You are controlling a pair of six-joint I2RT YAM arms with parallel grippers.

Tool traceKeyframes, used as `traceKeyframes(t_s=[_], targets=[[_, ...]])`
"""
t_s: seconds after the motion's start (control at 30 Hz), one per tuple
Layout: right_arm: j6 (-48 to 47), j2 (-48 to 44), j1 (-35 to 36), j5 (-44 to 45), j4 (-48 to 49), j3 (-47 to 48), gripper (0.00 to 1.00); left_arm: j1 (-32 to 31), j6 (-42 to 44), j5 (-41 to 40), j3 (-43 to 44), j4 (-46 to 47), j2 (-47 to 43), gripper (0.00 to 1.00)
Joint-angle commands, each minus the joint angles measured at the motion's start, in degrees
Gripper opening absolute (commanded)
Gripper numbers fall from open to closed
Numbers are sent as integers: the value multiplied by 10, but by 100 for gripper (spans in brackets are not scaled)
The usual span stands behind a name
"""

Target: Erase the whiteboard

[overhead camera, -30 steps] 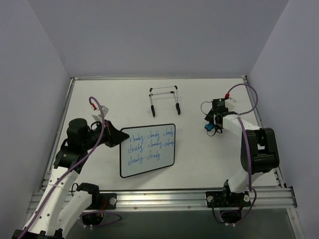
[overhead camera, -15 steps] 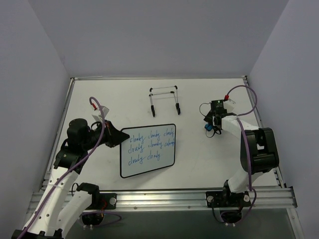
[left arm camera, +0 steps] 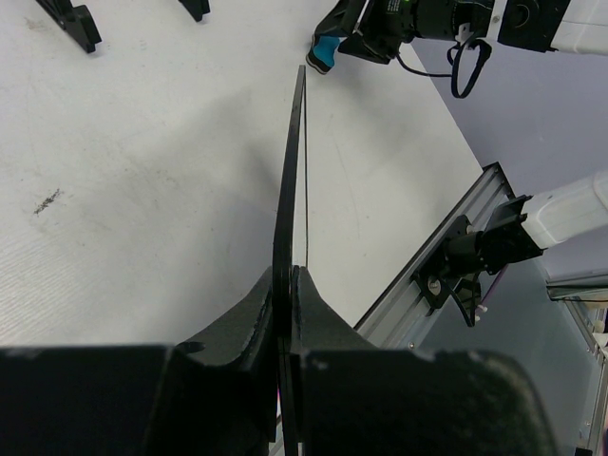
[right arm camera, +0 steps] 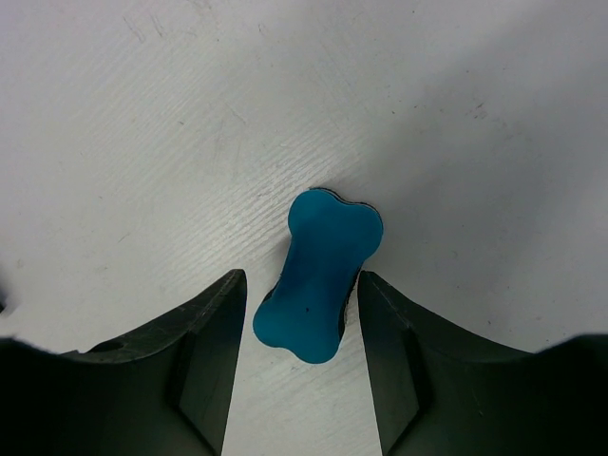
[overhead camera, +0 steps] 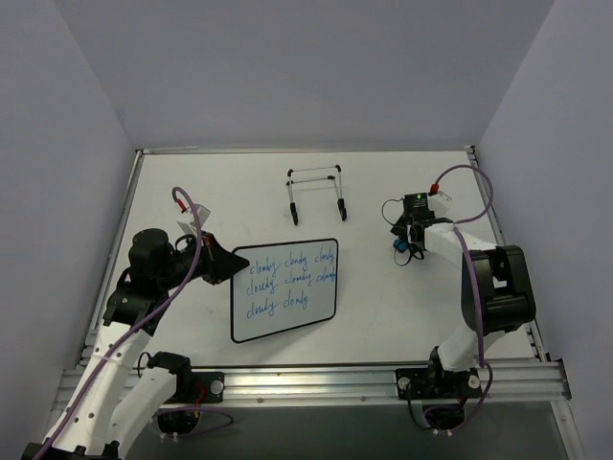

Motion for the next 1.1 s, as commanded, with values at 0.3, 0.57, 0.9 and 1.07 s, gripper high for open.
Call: traceKeyframes(t_s=[0.3, 0.57, 0.9, 1.07], targets=[[19, 7, 2, 34, 3, -13, 46, -6, 28, -5, 11, -1, -3, 2], [22, 18, 2, 34, 13, -12, 45, -10, 28, -7, 11, -1, -7, 2], [23, 23, 3, 40, 17, -16, 35, -11, 28, -7, 12, -2, -8, 2], [20, 19, 3, 41, 13, -12, 35, -11, 28, -7, 12, -2, -8, 2]])
